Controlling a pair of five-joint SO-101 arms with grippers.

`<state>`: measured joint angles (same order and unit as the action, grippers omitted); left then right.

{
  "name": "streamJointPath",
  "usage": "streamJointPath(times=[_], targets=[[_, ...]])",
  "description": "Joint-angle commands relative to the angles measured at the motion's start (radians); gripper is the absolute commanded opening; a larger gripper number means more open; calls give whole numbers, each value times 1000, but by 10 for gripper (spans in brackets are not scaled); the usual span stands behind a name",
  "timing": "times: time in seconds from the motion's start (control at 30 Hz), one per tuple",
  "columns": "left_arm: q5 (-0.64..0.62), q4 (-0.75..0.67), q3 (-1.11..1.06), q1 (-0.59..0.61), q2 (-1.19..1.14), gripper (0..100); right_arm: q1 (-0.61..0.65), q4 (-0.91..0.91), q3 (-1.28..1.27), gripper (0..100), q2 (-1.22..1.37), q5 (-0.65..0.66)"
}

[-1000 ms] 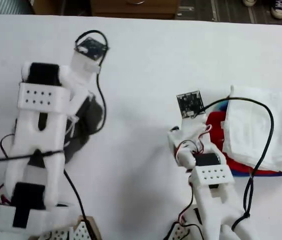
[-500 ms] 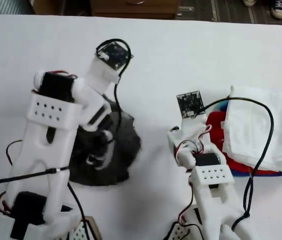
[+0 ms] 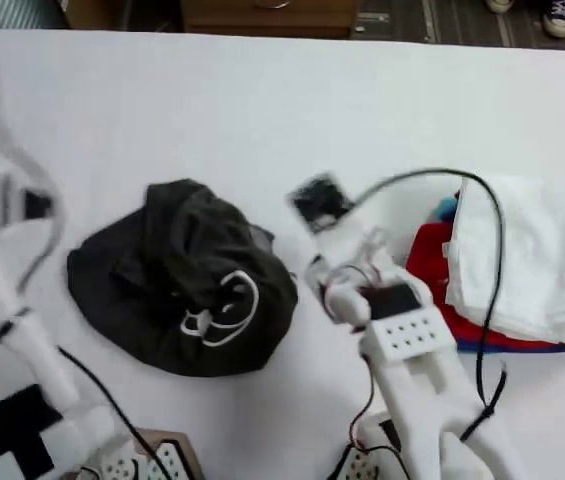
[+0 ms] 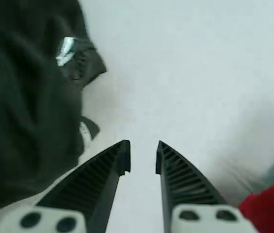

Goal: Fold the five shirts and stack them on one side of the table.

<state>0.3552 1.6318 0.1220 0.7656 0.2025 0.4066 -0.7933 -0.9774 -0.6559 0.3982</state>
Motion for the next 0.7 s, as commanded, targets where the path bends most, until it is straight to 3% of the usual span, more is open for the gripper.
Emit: streamJointPath(times=[0.0, 0.23, 0.5, 0.67], targets=[[2, -130, -88, 210, -43, 297, 134, -102, 296, 98, 105, 8], [8, -345, -170, 493, -137, 297, 389, -162, 729, 98, 552, -9], [144, -397, -163, 694, -245, 297, 530, -280, 1165, 98, 992, -8], [183, -443, -163, 773, -279, 297, 564, -321, 1243, 98, 1167, -3]])
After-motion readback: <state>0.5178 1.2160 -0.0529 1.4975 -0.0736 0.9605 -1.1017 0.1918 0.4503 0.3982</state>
